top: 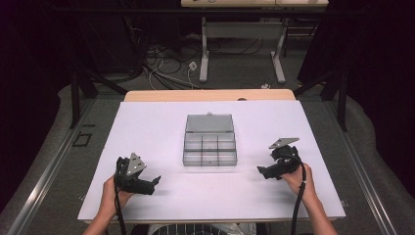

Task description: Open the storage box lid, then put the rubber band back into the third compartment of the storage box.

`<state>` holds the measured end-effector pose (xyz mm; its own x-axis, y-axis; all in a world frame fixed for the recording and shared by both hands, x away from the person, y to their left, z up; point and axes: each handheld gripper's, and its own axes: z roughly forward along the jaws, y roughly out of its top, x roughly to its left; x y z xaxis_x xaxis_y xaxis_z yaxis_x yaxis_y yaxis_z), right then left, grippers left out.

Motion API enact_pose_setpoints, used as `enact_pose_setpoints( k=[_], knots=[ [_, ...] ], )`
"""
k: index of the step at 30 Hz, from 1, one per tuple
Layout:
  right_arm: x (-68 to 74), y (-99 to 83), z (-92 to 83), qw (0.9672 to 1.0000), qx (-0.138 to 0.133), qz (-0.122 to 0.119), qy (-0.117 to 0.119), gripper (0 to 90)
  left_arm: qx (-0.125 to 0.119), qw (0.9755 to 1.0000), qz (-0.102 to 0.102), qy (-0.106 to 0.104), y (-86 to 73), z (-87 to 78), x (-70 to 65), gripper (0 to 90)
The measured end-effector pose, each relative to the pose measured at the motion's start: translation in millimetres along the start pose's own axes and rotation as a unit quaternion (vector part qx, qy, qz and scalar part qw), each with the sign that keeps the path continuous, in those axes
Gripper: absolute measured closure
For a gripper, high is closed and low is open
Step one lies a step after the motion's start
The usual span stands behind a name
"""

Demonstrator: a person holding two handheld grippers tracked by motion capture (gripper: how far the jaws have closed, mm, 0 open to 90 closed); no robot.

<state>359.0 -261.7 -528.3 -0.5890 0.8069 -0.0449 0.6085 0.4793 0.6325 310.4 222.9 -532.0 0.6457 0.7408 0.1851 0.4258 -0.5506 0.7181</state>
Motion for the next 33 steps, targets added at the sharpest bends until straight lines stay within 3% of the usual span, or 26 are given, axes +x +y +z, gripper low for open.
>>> enact_pose_setpoints(
  k=[7, 9, 14, 16, 21, 25, 33],
  knots=[
    [-17.4, -6.1, 1.1, 0.9997, 0.012, 0.020, 0.001, 1.0, 0.006, 0.9999, 0.009, -0.001, 1.6, 0.3, -0.4, 0.2],
    [-20.7, -7.8, 1.2, 0.9994, 0.021, 0.027, 0.006, 1.0, 0.001, 1.0000, 0.000, -0.004, 1.3, 2.1, -1.7, 0.2],
    [-23.9, -10.9, 1.4, 0.9986, 0.030, 0.042, 0.008, 0.9, 0.005, 1.0000, 0.004, -0.005, 1.5, 3.0, -1.6, 0.2],
    [-26.1, -11.4, 0.8, 0.9986, 0.040, 0.035, 0.003, 0.9, 0.006, 0.9999, 0.010, -0.002, 1.6, 2.5, -1.1, 0.2],
    [-27.2, -12.8, 2.2, 0.9980, 0.048, 0.042, 0.005, 2.3, 0.004, 1.0000, 0.003, -0.006, 1.3, 2.7, -1.4, 0.2],
    [-28.2, -13.8, 1.0, 0.9976, 0.053, 0.044, -0.002, 17.7, 0.007, 0.9999, 0.006, -0.005, 1.4, 3.5, -1.0, 0.2],
    [-31.5, -16.3, -4.0, 0.9971, 0.054, 0.052, -0.012, 31.2, 0.009, 0.9999, 0.005, -0.007, 1.4, 3.6, -1.0, 0.3]
  ],
)
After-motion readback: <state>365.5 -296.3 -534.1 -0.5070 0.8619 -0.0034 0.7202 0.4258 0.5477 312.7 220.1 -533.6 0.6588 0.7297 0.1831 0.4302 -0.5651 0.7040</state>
